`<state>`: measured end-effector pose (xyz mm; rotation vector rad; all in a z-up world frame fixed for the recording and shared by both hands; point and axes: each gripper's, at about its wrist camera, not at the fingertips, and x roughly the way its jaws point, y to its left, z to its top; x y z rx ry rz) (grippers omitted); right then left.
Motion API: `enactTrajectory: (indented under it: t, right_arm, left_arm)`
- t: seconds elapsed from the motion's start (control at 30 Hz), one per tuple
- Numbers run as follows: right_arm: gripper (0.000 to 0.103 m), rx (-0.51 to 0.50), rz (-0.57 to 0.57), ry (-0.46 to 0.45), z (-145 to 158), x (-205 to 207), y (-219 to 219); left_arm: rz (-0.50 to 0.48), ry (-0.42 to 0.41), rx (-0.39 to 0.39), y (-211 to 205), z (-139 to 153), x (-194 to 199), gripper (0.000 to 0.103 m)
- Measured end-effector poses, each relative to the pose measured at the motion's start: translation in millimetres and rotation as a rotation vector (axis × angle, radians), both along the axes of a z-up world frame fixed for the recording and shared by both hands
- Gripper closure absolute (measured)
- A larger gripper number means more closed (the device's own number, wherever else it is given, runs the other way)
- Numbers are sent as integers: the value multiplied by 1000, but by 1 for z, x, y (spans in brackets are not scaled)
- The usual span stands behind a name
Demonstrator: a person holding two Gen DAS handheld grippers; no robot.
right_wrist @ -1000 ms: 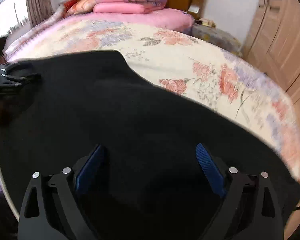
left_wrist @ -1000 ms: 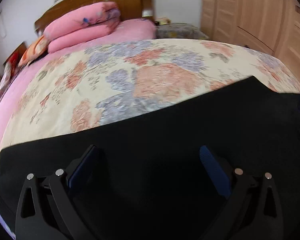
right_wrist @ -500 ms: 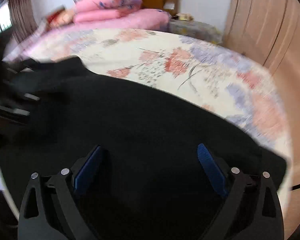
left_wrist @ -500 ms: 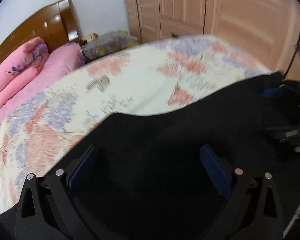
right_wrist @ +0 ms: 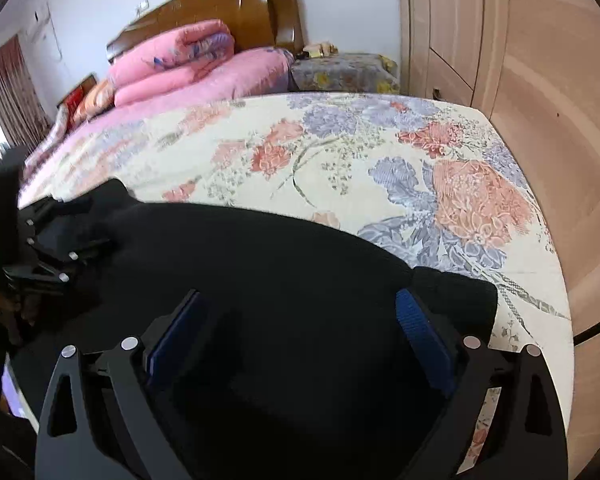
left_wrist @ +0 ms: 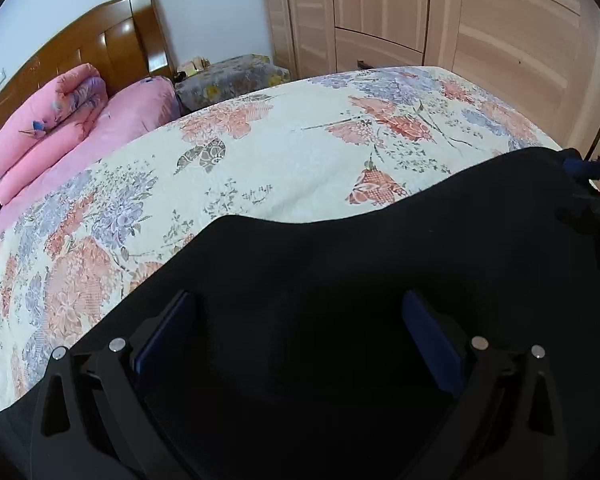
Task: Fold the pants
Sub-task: 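Lower the stretched black pants onto the quilt with both grippers, then open both grippers and release the pants flat on the bed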
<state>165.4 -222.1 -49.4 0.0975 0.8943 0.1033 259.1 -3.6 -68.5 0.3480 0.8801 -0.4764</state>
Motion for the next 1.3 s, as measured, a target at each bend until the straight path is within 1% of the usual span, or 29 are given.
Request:
enactTrajectory:
  t: [0.1, 0.27, 0.4, 0.43, 0.5, 0.53, 0.57, 0.63, 0.67, 0.7, 0.77, 0.87, 0.97, 1.03, 1.07, 1.1, 1.13, 1.17, 1.2, 1.23, 1.3]
  right_arm:
    - [6, -39, 0, 6, -3, 1, 6]
    - [6, -141, -13, 15, -7, 5, 18]
    - [6, -163, -16, 18, -8, 6, 19]
    - [6, -177, -20, 23, -7, 7, 20]
    - [6, -244, -60, 16, -1, 3, 31]
    - [6, -257, -80, 6, 4, 0, 38]
    - [6, -237, -80, -15, 11, -8, 50]
    - [5, -155, -13, -53, 20, -21, 76]
    - [5, -122, 38, -67, 23, -27, 96]
    - [5, -116, 82, -74, 24, -31, 115]
    - [5, -127, 180, -81, 21, -37, 157]
    - [5, -143, 296, -68, 12, -41, 207]
    - [5, -164, 370, -35, 1, -45, 240]
    - [5, -164, 394, 15, -12, -43, 251]
    - [4, -153, 381, 24, -17, -42, 249]
    - [4, -115, 363, 20, -17, -42, 243]
    - [4, -104, 353, 32, -18, -42, 240]
    - [4, -117, 337, 37, -15, -43, 237]
    - [4, -145, 315, 34, -11, -47, 234]
    - [4, -167, 304, 23, -7, -53, 233]
    - [4, -169, 315, -19, 5, -73, 219]
  left_arm:
    - [1, -6, 6, -1, 0, -1, 1]
    - [0, -3, 1, 0, 0, 0, 1]
    - [4, -6, -6, 1, 1, 0, 1]
    - [27, -23, 6, 3, 4, -3, 1]
    - [101, -90, 41, 12, 17, -15, 2]
    - [129, -107, 18, 25, 28, -26, 2]
    - [141, -101, -6, 34, 34, -33, 2]
    - [185, -94, -54, 63, 44, -52, 1]
    - [216, -96, -62, 79, 45, -61, 1]
    - [260, -89, -61, 98, 42, -72, 1]
    - [312, -67, -61, 125, 35, -86, 1]
    - [386, -34, -73, 162, 23, -106, 1]
    - [433, -13, -114, 189, 12, -123, 1]
    - [446, 4, -111, 199, -2, -127, 1]
    - [434, -14, -125, 202, -2, -131, 1]
    - [427, -18, -131, 202, 0, -134, 1]
    - [423, -15, -115, 201, 1, -136, 1]
    - [425, -20, -104, 201, 2, -138, 1]
    - [436, -37, -101, 204, 7, -143, 2]
    - [437, -49, -115, 209, 10, -149, 2]
    - [435, -46, -163, 221, 14, -161, 2]
